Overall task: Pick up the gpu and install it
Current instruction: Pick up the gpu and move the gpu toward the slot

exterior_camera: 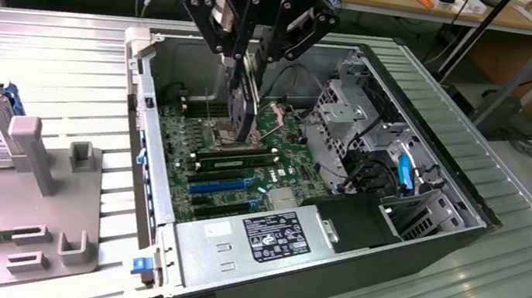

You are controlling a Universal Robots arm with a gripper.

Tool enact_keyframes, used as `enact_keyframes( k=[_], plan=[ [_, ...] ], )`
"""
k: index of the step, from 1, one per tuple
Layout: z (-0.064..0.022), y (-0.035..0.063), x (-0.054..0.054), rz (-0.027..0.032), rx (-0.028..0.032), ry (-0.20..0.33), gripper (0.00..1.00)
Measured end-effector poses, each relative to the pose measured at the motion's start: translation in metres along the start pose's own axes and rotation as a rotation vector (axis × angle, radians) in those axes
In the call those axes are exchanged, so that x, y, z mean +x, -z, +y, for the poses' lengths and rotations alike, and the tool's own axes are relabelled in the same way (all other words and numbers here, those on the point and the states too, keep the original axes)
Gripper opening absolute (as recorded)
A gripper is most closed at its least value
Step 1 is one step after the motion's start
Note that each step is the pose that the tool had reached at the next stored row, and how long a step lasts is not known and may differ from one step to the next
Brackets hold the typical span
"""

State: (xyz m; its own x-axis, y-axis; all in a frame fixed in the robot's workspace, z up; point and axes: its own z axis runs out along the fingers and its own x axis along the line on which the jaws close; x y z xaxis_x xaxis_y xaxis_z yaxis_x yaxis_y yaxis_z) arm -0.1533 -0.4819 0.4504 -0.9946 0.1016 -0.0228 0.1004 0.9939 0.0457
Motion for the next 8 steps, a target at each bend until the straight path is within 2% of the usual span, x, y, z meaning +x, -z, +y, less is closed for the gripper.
enact_keyframes(
  k=[4,8],
  plan=[
    [0.0013,-0.0003,-0.013,0.0000,0.0000,0.000,0.27],
    [0.0020,-0.0005,-0.020,0.0001,0.0001,0.000,0.27]
  ],
)
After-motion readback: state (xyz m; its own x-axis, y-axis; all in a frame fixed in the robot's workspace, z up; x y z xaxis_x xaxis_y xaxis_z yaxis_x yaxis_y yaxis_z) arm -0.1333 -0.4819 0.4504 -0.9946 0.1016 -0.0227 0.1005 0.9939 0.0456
